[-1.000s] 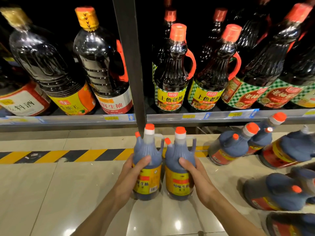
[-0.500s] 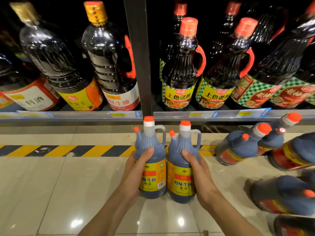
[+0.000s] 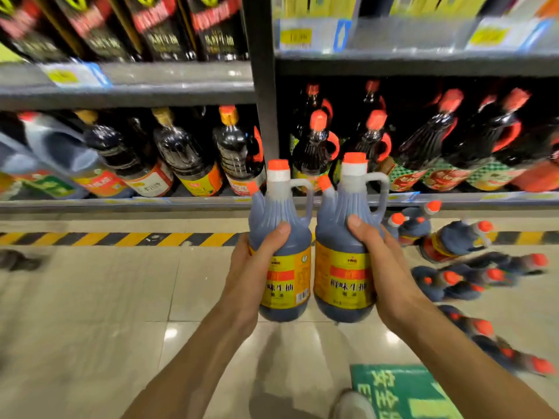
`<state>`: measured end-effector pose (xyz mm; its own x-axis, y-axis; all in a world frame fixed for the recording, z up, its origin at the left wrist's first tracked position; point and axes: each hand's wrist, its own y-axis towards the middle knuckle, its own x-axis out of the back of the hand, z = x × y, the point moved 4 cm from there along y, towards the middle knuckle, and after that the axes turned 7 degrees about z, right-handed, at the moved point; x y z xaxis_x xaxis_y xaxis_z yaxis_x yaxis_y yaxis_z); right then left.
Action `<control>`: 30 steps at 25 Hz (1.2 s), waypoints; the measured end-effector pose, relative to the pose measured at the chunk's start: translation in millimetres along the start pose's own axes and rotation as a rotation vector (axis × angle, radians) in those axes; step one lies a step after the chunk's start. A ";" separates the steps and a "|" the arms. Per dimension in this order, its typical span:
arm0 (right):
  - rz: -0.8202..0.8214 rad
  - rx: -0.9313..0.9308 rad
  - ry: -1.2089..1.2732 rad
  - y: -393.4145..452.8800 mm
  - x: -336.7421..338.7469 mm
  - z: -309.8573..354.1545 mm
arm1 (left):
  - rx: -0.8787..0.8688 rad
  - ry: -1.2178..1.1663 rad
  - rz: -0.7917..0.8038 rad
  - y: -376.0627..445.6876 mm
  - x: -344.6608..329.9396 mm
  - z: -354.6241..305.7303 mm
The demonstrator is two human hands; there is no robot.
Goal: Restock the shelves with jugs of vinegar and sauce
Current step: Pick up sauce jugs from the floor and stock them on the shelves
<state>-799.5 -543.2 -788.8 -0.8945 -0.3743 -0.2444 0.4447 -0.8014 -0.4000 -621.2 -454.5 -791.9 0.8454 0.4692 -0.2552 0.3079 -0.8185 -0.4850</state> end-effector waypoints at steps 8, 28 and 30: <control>-0.035 0.049 -0.021 -137.1 -58.8 252.0 | -0.091 0.019 0.025 -156.9 -70.0 -239.5; -0.006 0.355 -0.135 -372.5 -176.1 590.2 | -0.347 0.029 0.277 -418.4 -157.6 -585.5; -0.025 0.348 -0.131 -370.9 -177.6 595.8 | -0.360 0.052 0.301 -418.1 -162.5 -593.3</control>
<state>-833.0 -457.5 -70.7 -0.9131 -0.3913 -0.1145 0.4007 -0.9131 -0.0752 -628.5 -385.1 -51.4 0.9383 0.1838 -0.2928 0.1700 -0.9828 -0.0723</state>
